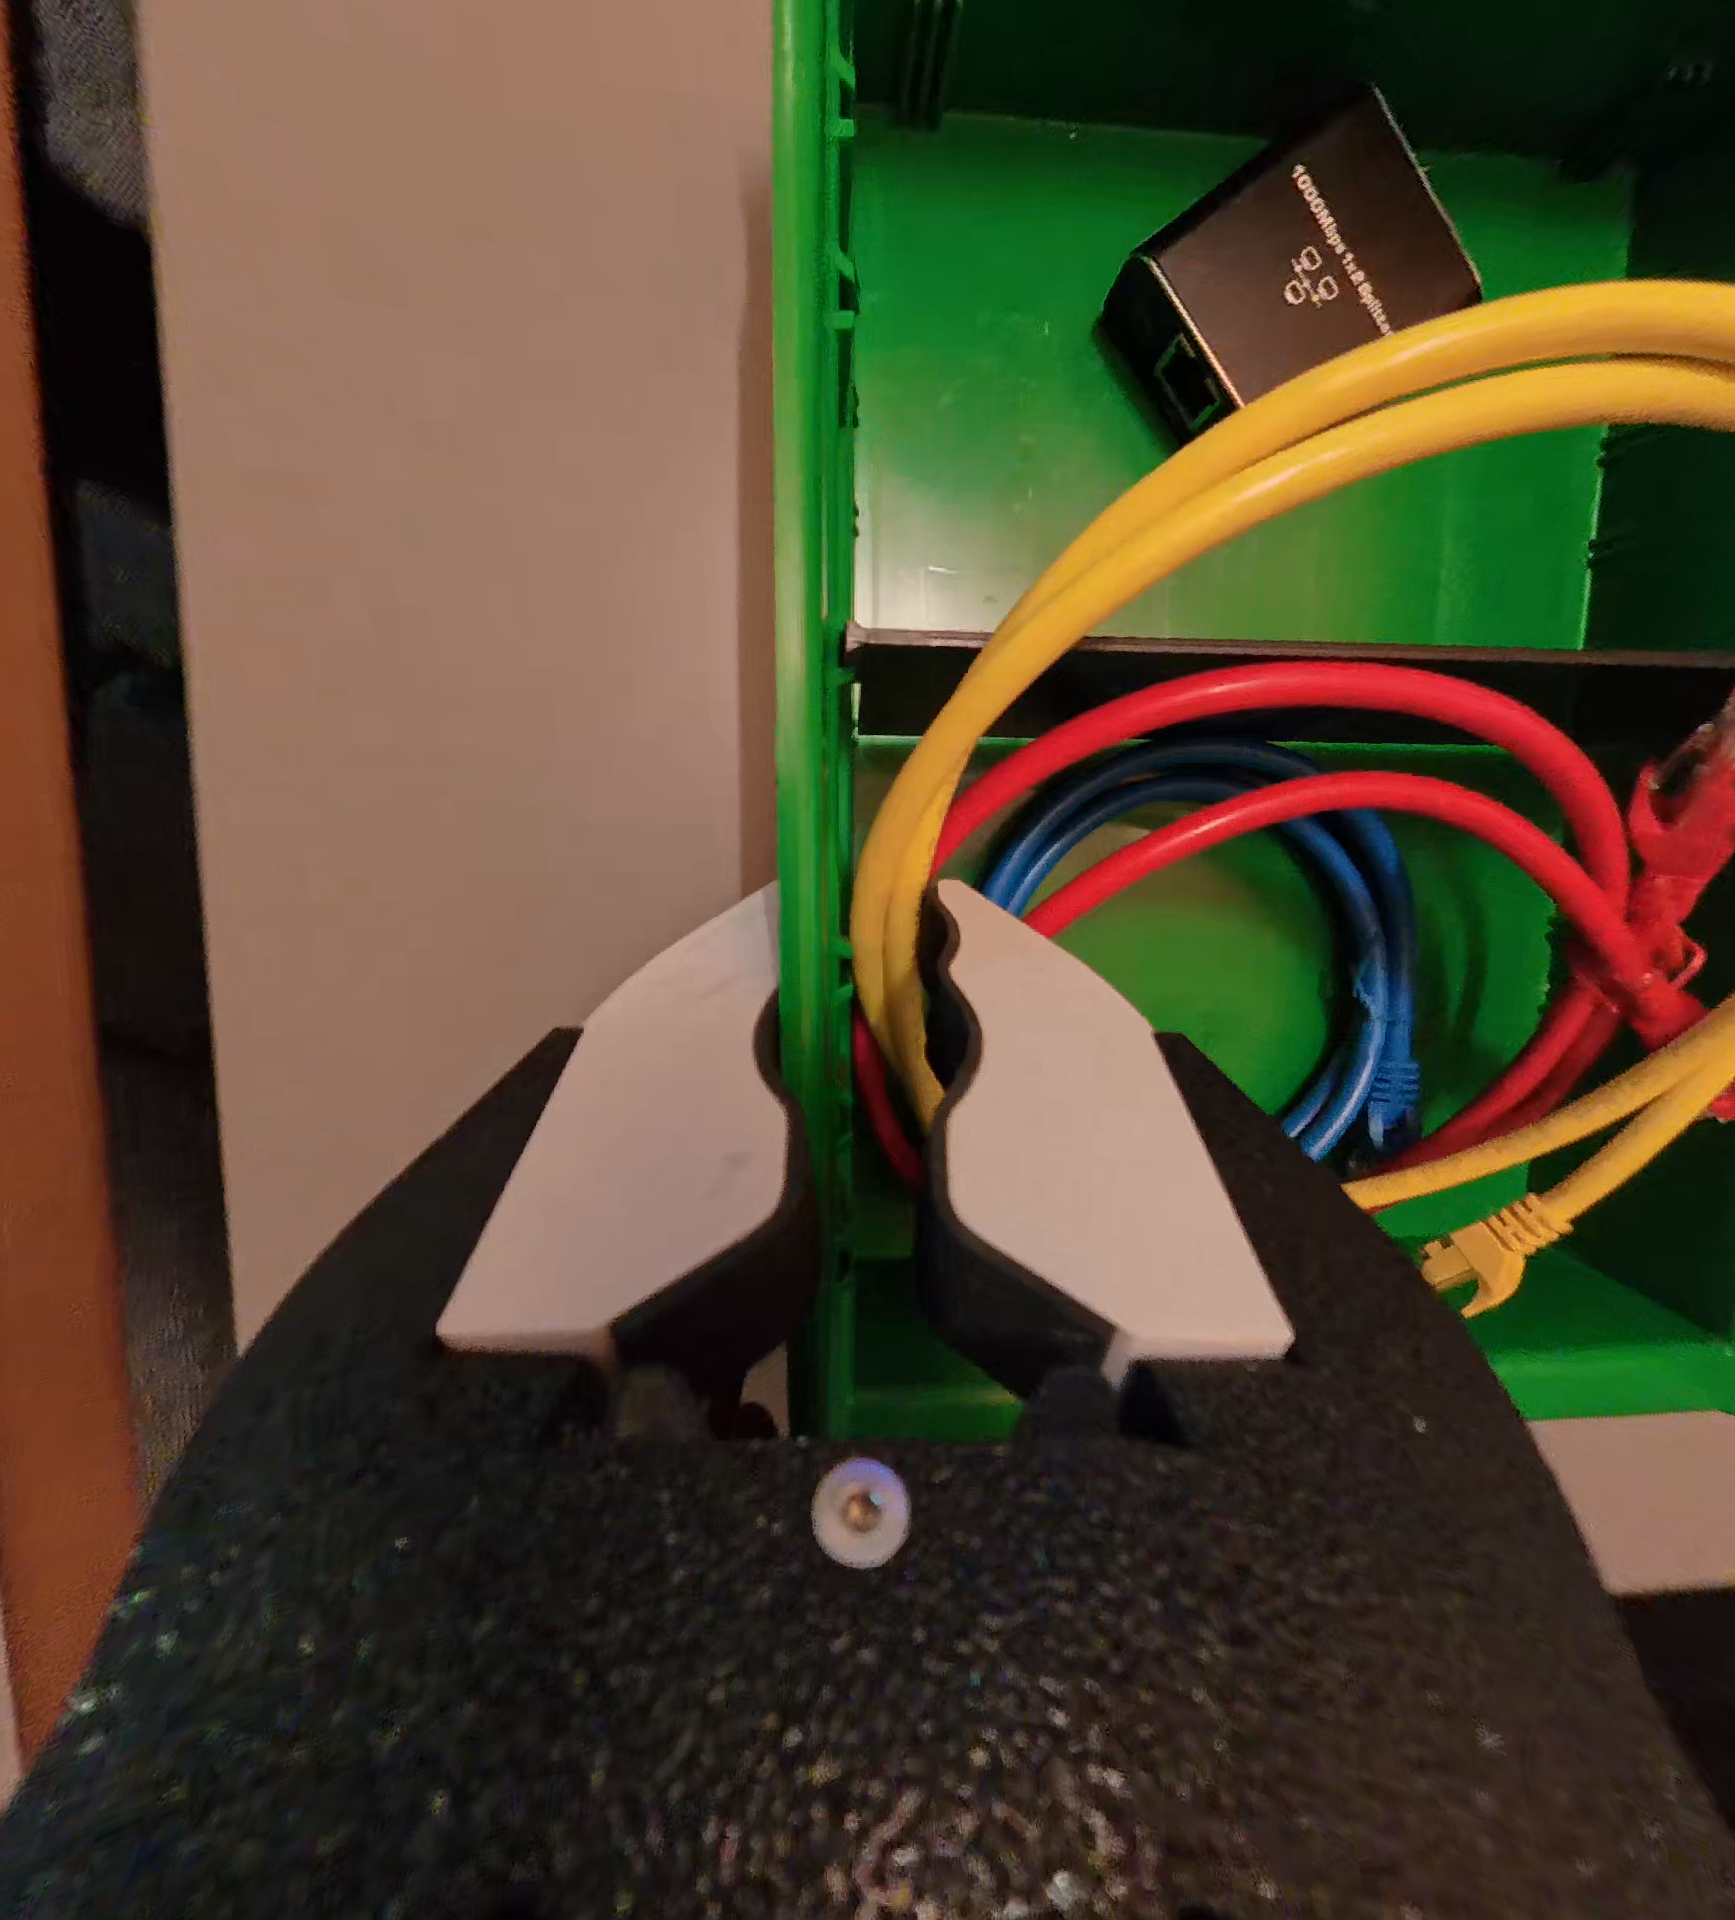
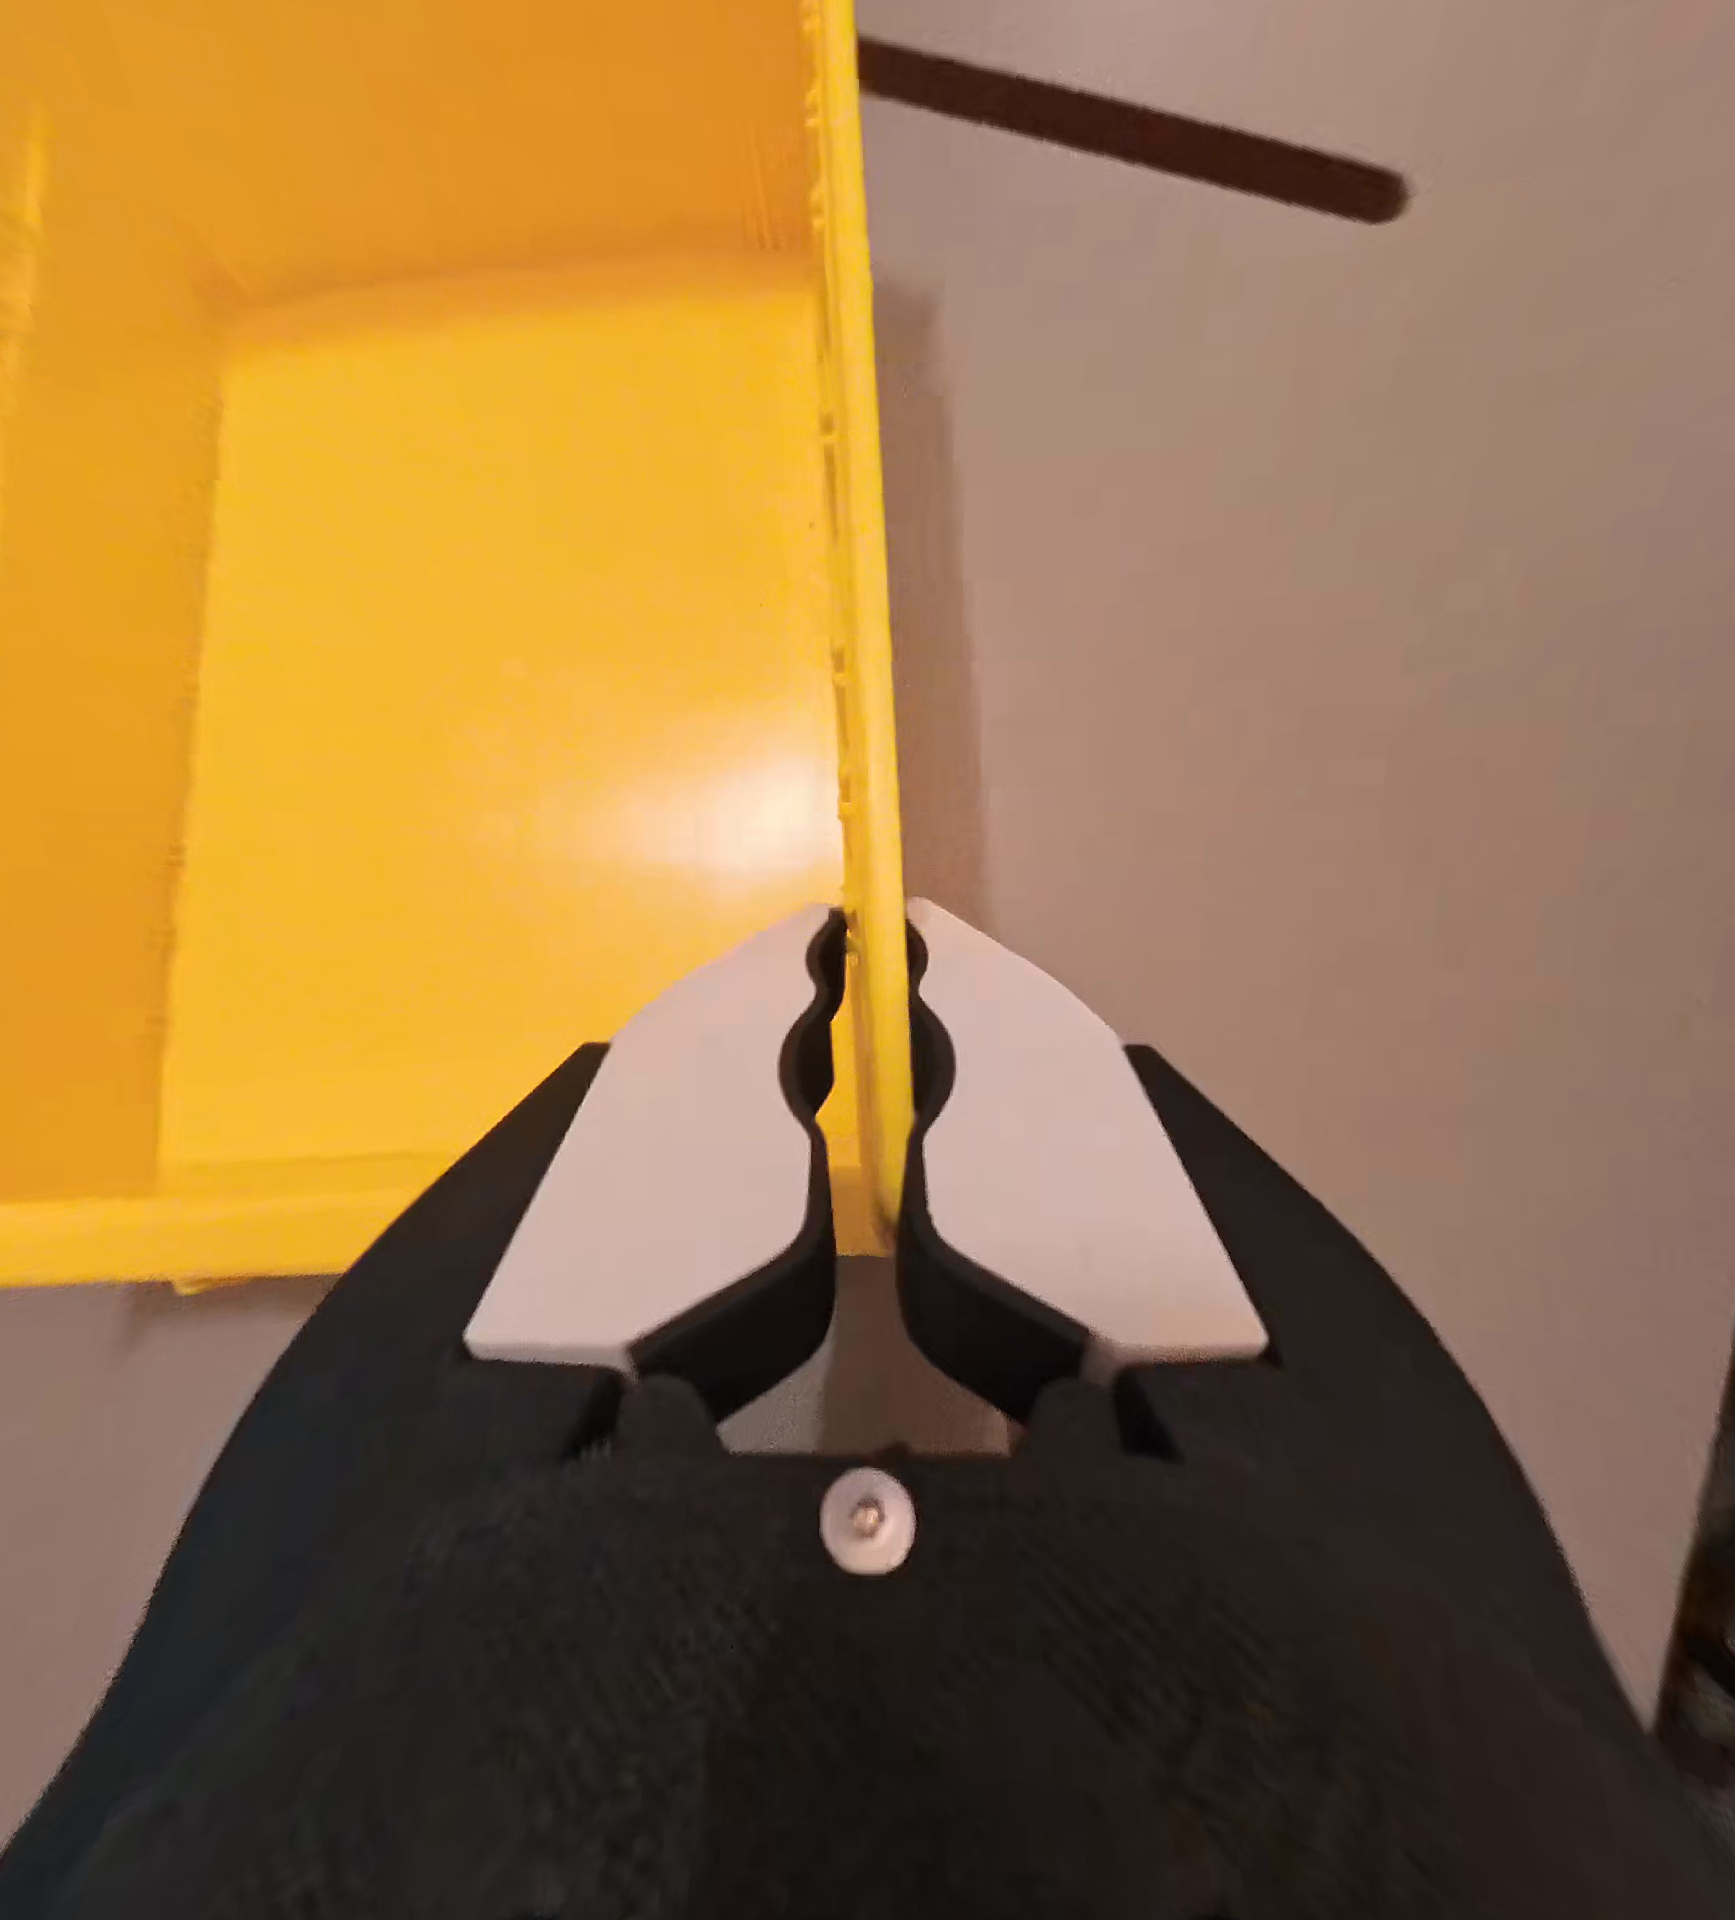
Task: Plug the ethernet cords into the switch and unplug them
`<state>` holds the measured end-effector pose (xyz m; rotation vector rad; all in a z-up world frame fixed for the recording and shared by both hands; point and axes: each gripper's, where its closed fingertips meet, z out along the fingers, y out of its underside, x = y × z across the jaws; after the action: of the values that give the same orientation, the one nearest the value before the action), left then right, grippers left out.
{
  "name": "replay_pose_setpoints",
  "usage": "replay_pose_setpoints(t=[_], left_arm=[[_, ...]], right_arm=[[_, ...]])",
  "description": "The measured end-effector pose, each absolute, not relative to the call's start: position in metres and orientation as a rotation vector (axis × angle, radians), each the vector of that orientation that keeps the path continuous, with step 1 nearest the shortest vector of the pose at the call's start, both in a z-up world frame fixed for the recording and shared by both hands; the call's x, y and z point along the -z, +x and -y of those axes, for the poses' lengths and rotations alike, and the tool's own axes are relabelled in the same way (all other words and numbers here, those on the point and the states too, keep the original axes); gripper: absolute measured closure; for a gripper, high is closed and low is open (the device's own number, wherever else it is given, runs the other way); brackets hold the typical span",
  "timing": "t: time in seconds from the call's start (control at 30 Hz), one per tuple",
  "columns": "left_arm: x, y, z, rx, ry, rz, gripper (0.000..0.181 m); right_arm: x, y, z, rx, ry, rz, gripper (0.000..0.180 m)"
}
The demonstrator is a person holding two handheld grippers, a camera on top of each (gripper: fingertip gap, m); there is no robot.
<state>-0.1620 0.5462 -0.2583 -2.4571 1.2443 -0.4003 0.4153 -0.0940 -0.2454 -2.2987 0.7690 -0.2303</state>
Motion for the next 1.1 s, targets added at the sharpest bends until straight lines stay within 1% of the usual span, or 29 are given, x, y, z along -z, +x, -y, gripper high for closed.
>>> replay_pose_setpoints(t=[0.17,0.33,0.5,0.67,0.73,0.83,0.93,0.97,1.0,1.03,1.1], left_arm=[[0.259,-0.068,-0.571,0.413,-2.408,-1.320,0.164],[0.259,-0.003,-0.585,0.406,-2.397,-1.295,0.163],[0.259,0.025,-0.589,0.396,-2.410,-1.238,0.163],[0.259,0.024,-0.588,0.350,-2.361,-1.284,0.157],[0.259,0.020,-0.589,0.295,-2.312,-1.331,0.153],[0.247,0.008,-0.595,0.146,-2.206,-1.399,0.133],[0.212,0.001,-0.608,0.045,-2.085,-1.364,0.135],[0.196,0.006,-0.609,0.061,-2.034,-1.367,0.135],[0.182,0.018,-0.602,0.136,-1.986,-1.407,0.127],[0.168,0.033,-0.592,0.241,-1.936,-1.464,0.109],[0.143,0.066,-0.577,0.372,-1.856,-1.537,0.110]], right_arm=[[0.248,0.497,0.105,0.313,-2.178,-0.954,0.175],[0.248,0.534,0.094,0.421,-2.201,-0.942,0.173],[0.248,0.548,0.086,0.466,-2.182,-0.932,0.173],[0.247,0.545,0.087,0.466,-2.186,-0.897,0.171],[0.238,0.544,0.094,0.540,-2.173,-0.897,0.154],[0.203,0.529,0.105,0.647,-2.046,-0.892,0.134],[0.165,0.484,0.087,0.580,-1.909,-0.741,0.117],[0.157,0.465,0.077,0.538,-1.880,-0.690,0.109],[0.150,0.445,0.065,0.489,-1.846,-0.642,0.101],[0.142,0.425,0.050,0.432,-1.799,-0.589,0.095],[0.132,0.388,0.021,0.337,-1.706,-0.526,0.085]])
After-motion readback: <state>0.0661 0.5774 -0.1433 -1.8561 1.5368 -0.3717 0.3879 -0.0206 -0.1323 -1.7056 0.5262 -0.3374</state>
